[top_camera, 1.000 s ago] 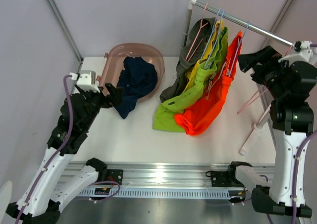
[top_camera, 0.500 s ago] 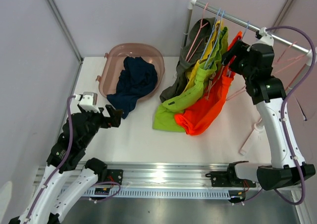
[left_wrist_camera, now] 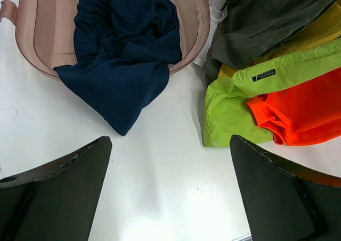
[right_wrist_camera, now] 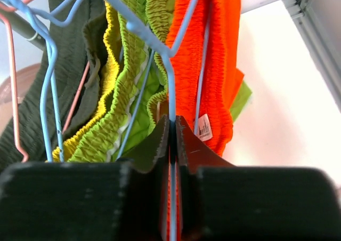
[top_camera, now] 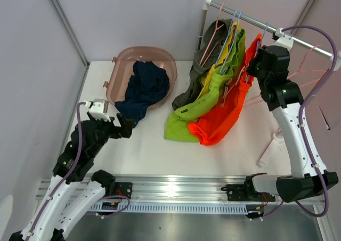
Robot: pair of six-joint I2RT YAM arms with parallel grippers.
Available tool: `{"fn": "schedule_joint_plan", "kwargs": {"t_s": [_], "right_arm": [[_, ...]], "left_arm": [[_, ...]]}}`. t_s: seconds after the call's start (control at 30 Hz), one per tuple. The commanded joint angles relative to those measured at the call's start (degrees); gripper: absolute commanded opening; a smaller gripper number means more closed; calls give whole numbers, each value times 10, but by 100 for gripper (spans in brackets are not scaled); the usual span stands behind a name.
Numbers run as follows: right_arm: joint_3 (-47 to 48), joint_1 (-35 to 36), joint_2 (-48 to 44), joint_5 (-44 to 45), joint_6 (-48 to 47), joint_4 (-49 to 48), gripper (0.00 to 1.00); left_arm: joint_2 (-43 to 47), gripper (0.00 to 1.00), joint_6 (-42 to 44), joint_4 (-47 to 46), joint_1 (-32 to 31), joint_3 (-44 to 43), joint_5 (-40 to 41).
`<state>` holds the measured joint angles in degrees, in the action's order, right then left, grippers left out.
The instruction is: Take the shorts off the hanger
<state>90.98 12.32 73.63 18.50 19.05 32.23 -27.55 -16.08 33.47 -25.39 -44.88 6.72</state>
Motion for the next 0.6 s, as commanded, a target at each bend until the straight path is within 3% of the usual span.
{"fn": "schedule_joint_plan", "kwargs": {"t_s": [0.0, 0.17, 0.4, 0.57], "right_arm": [[2, 3, -6, 28, -16, -23, 3], [-4, 3, -25, 29, -9, -26, 0], [25, 5, -63, 7, 21, -9, 0], [69, 11, -81, -22, 42, 21, 0]], "left_arm": [[-14, 99, -5, -45, -3, 1, -23], [-65, 99, -47, -132, -14, -41, -114], [-247, 99, -2, -254, -212, -172, -82], [-379, 99, 18, -331, -312, -242, -76]]}}
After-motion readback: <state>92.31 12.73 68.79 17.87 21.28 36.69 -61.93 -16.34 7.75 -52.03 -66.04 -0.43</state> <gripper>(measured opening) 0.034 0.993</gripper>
